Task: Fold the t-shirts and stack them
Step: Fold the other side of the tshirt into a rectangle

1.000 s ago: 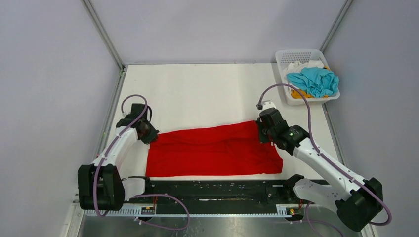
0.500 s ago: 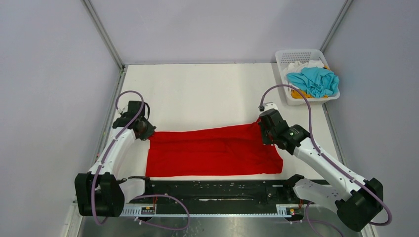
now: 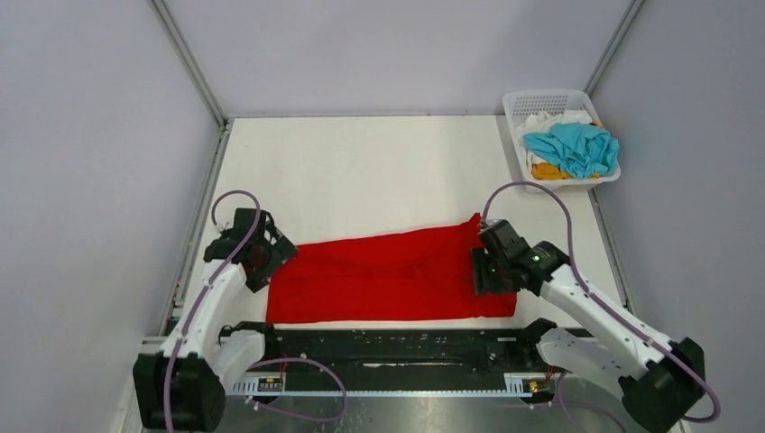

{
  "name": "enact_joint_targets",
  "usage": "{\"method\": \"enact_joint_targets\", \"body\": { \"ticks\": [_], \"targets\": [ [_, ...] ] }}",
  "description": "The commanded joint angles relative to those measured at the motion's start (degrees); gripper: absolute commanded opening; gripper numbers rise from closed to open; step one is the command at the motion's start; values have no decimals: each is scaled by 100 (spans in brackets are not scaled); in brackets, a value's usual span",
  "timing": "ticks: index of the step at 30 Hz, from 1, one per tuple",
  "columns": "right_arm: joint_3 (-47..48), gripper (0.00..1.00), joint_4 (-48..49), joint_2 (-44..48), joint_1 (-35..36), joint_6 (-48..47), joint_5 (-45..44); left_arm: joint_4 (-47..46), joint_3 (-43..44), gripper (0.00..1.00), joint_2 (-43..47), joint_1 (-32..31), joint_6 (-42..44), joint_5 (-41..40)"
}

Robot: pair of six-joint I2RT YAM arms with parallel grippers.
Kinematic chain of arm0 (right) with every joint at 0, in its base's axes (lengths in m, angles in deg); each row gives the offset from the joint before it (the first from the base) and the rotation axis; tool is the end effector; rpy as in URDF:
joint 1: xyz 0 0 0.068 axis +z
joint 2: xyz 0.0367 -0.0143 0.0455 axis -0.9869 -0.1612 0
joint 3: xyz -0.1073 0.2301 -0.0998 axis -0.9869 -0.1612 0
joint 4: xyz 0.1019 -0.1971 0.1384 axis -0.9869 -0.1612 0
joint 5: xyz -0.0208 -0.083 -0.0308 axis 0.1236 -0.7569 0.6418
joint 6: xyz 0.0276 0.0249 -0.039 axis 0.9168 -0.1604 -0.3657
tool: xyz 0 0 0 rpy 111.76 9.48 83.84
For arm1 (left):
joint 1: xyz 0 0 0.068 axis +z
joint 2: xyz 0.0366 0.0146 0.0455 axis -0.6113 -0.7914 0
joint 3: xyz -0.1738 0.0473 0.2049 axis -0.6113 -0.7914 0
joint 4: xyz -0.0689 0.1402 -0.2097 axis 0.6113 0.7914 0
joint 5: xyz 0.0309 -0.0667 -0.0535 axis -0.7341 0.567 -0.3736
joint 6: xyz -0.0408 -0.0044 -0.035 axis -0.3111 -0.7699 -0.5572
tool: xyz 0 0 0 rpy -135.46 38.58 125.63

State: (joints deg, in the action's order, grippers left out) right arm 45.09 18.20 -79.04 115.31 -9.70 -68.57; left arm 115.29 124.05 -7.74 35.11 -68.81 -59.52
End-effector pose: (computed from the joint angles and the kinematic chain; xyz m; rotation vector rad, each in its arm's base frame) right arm 0.1446 0.0944 0.2317 -0.2215 2.7022 0.1369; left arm 0.1755 -0.0038 0.2055 -1.0581 2.5168 -0.0924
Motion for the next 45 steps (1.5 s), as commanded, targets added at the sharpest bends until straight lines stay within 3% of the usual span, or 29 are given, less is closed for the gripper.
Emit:
{"method": "enact_joint_targets", "body": {
  "ticks": [1, 4, 7, 11, 17, 22, 28, 34, 45],
  "targets": [
    [-100, 69, -793, 1310, 91, 532, 686, 864, 449, 99, 1211, -57, -239, -90],
    [-116, 98, -217, 2086, 86, 575, 415, 792, 843, 99, 1625, -60, -173, -67],
    [-232, 100, 890, 2282, 89, 567, 170, 252, 1094, 99, 1306, -64, -32, 513],
    [-30, 100, 2181, 1215, 76, 118, 87, -640, 1174, 99, 243, -355, 21, 1394],
    [1061, 99, 2191, -1186, -122, -381, -9, -1034, 1540, 99, -1610, -1016, 240, 1501],
    [1234, 98, 2112, -2248, -364, -354, -82, -1171, 1315, 99, -2443, -1035, 286, 1657],
    [717, 97, 2370, -2276, -374, -436, 252, -1006, 441, 99, -2029, -1054, 278, 1403],
    [220, 95, 2126, -2017, -367, -506, 576, -217, -253, 99, -865, -1059, 120, 1060],
    [-706, 93, 997, -429, -179, 56, 2045, 759, 227, 99, -156, -1066, -112, 308]
  ]
}}
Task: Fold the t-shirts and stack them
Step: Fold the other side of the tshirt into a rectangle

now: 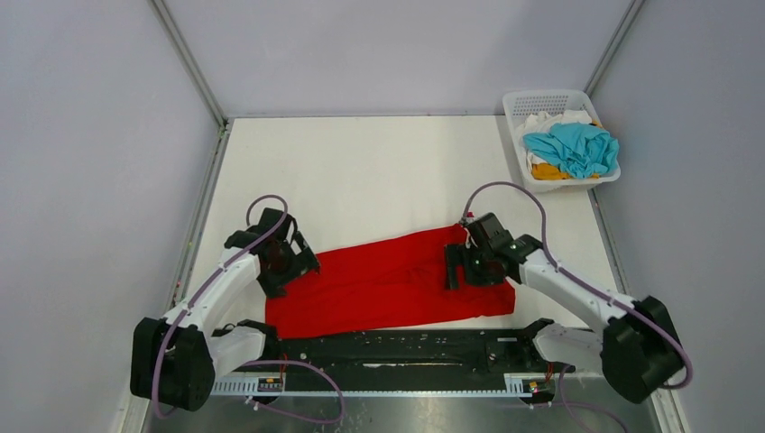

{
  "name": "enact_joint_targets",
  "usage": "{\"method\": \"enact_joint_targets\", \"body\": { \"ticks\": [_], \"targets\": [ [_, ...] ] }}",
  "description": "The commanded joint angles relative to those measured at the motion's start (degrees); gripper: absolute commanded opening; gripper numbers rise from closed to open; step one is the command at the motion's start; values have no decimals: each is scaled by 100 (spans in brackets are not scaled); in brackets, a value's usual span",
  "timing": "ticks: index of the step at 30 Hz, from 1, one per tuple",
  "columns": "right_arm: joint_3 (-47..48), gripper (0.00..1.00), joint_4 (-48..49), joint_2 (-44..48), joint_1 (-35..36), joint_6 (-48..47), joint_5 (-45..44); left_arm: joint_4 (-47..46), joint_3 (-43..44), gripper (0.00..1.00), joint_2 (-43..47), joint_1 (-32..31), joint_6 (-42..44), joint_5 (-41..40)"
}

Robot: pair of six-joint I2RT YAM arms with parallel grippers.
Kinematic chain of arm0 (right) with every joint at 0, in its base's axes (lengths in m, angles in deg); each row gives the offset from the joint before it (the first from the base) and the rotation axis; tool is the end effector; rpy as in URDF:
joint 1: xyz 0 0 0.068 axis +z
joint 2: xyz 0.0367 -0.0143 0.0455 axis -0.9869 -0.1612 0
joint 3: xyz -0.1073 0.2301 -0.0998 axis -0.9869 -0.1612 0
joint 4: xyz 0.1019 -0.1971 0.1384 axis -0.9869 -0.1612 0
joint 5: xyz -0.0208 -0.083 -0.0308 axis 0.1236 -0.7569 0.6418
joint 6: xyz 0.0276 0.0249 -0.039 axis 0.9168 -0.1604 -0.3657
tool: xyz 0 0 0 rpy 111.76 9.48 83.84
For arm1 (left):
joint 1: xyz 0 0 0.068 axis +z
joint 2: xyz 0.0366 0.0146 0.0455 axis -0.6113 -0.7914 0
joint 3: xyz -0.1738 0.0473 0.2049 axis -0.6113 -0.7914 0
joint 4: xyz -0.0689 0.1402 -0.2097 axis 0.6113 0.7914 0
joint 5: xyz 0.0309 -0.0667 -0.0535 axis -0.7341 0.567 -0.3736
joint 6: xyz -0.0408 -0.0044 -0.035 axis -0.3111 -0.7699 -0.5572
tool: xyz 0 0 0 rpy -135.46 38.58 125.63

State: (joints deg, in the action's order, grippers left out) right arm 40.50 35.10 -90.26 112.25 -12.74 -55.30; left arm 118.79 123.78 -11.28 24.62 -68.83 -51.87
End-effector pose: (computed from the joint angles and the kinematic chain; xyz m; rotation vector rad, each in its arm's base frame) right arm 0.1770 0.1130 0.1878 -0.2952 2.7485 0.4074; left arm 0.1692 -0.0399 0.1922 -0.8417 2.7825 -0.2263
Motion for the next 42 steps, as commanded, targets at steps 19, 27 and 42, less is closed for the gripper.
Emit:
{"method": "enact_joint_targets", "body": {
  "ticks": [19, 27, 42],
  "targets": [
    [280, 99, 150, 1823, 367, 830, 138, -27, 476, 99, -178, -12, 31, -152],
    [816, 96, -161, -159, 402, 203, 371, -141, 207, 99, -54, -12, 39, -148],
    [211, 97, -871, 964, 1378, 766, 1046, -169, 514, 99, -503, -11, 141, -175]
  ]
}}
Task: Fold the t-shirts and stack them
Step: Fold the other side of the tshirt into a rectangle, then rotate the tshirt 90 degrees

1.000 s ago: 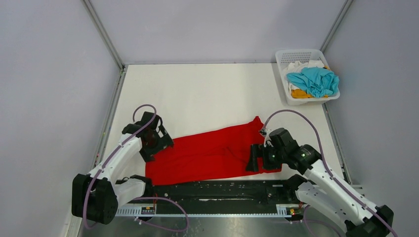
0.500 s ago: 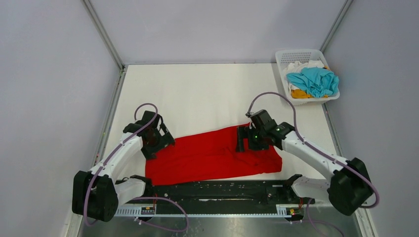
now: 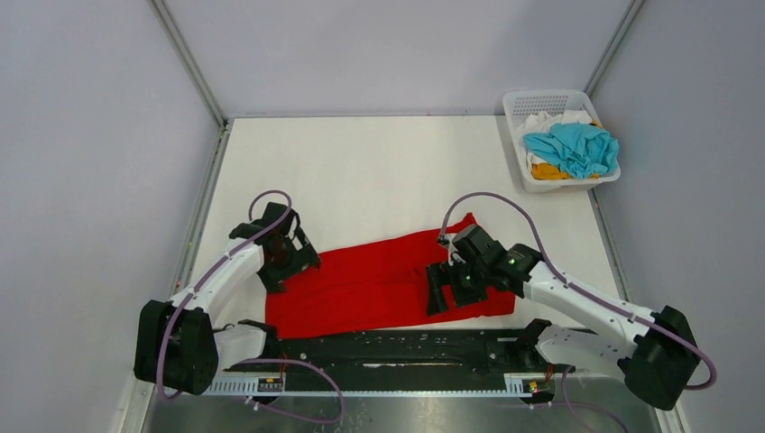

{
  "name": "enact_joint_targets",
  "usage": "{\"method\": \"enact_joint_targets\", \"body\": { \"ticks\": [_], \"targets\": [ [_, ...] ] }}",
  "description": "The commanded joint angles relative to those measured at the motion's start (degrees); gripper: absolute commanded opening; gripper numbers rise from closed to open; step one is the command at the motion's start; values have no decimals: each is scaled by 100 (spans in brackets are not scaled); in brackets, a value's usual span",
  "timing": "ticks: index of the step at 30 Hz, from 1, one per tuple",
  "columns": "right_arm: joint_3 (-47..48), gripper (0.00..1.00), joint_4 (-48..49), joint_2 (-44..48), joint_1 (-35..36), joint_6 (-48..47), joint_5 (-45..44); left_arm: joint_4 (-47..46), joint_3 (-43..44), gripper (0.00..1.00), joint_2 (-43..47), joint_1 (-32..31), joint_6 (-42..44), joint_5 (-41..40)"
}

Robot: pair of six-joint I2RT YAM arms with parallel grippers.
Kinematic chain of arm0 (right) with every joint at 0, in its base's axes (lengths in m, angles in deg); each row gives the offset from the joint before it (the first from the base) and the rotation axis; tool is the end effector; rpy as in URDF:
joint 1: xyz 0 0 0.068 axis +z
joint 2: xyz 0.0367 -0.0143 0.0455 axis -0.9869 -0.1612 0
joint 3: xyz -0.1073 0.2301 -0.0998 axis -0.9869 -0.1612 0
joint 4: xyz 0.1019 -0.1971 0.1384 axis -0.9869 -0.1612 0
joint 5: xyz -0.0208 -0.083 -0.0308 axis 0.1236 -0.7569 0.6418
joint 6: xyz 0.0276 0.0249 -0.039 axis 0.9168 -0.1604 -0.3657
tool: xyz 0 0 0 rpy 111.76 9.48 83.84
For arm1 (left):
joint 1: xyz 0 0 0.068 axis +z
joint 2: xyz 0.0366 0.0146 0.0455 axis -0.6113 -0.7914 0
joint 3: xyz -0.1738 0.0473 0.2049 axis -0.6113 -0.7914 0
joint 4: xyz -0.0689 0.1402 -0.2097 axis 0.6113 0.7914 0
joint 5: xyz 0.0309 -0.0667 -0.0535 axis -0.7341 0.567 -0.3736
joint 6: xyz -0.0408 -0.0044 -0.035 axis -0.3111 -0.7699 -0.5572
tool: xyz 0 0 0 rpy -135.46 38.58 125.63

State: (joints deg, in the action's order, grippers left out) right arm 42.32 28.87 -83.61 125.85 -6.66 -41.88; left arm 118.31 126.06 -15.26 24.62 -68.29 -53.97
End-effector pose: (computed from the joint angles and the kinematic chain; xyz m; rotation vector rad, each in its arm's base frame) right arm 0.1278 0.1453 0.2147 -0.5728 2.7860 0.8065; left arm 0.1818 -0.0415 0.1922 -0.8364 2.7880 -0.1630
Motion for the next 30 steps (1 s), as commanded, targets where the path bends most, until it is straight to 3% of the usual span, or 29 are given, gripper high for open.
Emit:
{"method": "enact_joint_targets", "body": {
  "ticks": [1, 4, 7, 17, 25, 30],
  "targets": [
    [72, 99, -256, 316, 22, 199, -614, -124, 304, 99, -117, -12, 90, 54],
    [201, 100, -208, 154, 10, 453, -1450, -132, 321, 99, -114, -12, 136, 172],
    [191, 99, 78, -190, -145, 745, -1746, -211, 224, 99, -35, -21, 241, 486],
    [-690, 99, 1929, -1255, -1695, 1736, -1378, -989, -443, 99, -20, -398, 232, 1369],
    [452, 100, 2174, -2951, -2839, 1398, -899, -1465, -177, 99, -498, -956, -100, 1461],
    [1775, 100, 1929, -3826, -3320, 1250, -629, -1795, 172, 99, -1210, -1392, -267, 1473]
  ]
}}
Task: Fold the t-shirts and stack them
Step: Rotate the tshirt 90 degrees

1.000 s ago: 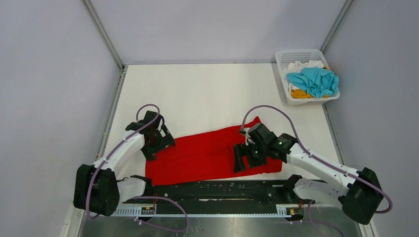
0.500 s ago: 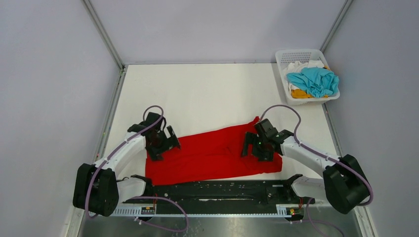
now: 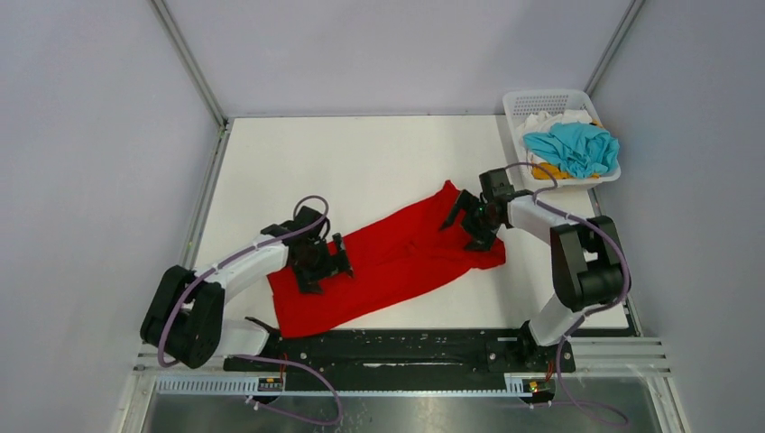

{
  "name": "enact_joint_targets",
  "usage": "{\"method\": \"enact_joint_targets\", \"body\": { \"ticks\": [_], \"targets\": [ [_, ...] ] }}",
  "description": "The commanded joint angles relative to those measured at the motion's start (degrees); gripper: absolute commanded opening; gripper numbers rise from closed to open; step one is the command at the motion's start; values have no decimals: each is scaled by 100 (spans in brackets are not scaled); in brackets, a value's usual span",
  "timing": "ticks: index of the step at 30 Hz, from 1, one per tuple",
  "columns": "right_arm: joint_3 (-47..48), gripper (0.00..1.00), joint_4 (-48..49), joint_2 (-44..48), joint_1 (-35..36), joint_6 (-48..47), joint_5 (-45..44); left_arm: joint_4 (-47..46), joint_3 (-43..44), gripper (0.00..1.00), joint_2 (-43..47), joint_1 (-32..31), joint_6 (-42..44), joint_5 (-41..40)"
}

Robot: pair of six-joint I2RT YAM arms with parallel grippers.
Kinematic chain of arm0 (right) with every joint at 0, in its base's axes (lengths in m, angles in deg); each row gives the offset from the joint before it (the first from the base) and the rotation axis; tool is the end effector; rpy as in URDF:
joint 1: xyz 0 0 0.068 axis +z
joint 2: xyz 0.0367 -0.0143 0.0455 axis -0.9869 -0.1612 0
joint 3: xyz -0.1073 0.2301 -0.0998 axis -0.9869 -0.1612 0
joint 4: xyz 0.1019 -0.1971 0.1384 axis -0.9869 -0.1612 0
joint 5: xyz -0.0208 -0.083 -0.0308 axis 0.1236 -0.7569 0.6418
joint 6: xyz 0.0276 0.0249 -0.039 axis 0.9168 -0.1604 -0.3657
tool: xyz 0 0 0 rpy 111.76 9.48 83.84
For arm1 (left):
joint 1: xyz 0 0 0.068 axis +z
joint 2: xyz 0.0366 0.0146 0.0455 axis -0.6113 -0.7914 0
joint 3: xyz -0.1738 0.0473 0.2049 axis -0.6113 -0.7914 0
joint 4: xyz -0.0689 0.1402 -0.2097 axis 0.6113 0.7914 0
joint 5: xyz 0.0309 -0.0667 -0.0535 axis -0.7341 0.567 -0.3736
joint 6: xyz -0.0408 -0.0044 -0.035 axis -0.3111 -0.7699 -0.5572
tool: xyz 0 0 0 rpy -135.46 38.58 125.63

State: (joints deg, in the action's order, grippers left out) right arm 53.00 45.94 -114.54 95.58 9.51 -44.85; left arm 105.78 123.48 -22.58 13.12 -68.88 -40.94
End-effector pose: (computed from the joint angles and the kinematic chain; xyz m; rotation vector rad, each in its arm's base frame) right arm 0.2849 0.0861 0.1592 0.6005 2.7731 0.6591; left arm 0.1873 -0.0937 0.1646 -0.5315 2.9319 -0.5183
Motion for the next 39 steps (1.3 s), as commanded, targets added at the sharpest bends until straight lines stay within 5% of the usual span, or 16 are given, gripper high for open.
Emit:
{"method": "enact_joint_targets", "body": {
  "ticks": [1, 13, 23, 29, 39],
  "targets": [
    [886, 99, 187, -919, -348, -342, -297, -552, 556, 99, -705, -332, -204, 173],
    [5273, 100, -865, -3724, -676, 236, -56, -959, 2542, 99, -2480, -1228, -796, 347],
    [9282, 99, -1804, -6104, -378, 572, 445, -1714, 2970, 99, -3232, -2035, -1361, 940],
    [9567, 100, -1029, -6335, -93, 207, 667, -1905, 3266, 99, -3715, -2562, -1543, 851],
    [9963, 99, -1793, -5688, 74, -1500, 204, -1730, 4620, 99, -4287, -3106, -1291, 612]
  ]
}}
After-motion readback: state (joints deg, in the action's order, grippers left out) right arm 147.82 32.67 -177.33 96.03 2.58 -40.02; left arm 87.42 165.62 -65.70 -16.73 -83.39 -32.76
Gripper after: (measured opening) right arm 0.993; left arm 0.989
